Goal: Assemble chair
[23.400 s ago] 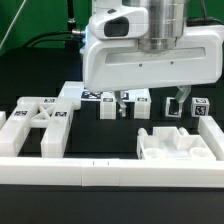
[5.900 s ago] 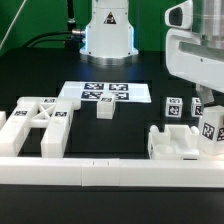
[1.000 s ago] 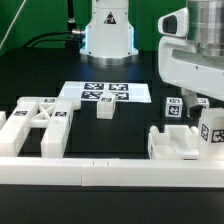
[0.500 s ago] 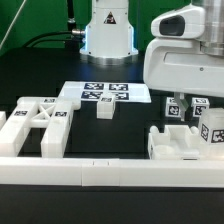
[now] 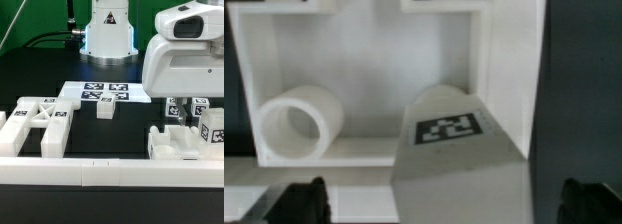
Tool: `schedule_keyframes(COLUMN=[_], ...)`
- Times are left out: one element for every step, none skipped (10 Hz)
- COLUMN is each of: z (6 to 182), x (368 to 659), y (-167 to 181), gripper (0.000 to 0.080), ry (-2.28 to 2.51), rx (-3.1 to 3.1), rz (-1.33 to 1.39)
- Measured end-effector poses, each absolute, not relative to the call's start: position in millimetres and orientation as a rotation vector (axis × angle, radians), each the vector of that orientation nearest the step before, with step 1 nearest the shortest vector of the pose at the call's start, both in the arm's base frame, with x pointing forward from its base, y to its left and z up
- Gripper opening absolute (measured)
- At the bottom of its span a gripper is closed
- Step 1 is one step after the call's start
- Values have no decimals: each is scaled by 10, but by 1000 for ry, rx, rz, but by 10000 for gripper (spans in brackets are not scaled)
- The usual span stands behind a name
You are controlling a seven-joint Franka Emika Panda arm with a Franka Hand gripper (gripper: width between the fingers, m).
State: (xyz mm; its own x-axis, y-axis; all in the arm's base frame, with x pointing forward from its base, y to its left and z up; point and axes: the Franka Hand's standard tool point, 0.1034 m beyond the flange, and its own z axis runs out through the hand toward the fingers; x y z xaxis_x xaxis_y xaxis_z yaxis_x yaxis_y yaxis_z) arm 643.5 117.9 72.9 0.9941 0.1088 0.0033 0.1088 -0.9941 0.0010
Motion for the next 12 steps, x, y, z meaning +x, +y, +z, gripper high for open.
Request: schedule_keyframes(z=[728,728,728,727,726,726,723,717,719,719,720,721], x=[6437,6436,6436,6436,6435,6435,6433,6437,6428,6417,6410,6409], y=[1167,1168,1167,1167,1168,1168,1174,1189,1194,1195,1195,1196], gripper=[636,636,465,286,287,287,287,287,287,287,287,287], ry=[184,183,183,182,141,140,14,-253,-447,-661,-853,-1005], rx=[3135,3135,3135,3135,3138,3138,3145,3166,3156,3120,3074,3026], rz=[5,5,5,5,5,4,4,22,29,32,28,26])
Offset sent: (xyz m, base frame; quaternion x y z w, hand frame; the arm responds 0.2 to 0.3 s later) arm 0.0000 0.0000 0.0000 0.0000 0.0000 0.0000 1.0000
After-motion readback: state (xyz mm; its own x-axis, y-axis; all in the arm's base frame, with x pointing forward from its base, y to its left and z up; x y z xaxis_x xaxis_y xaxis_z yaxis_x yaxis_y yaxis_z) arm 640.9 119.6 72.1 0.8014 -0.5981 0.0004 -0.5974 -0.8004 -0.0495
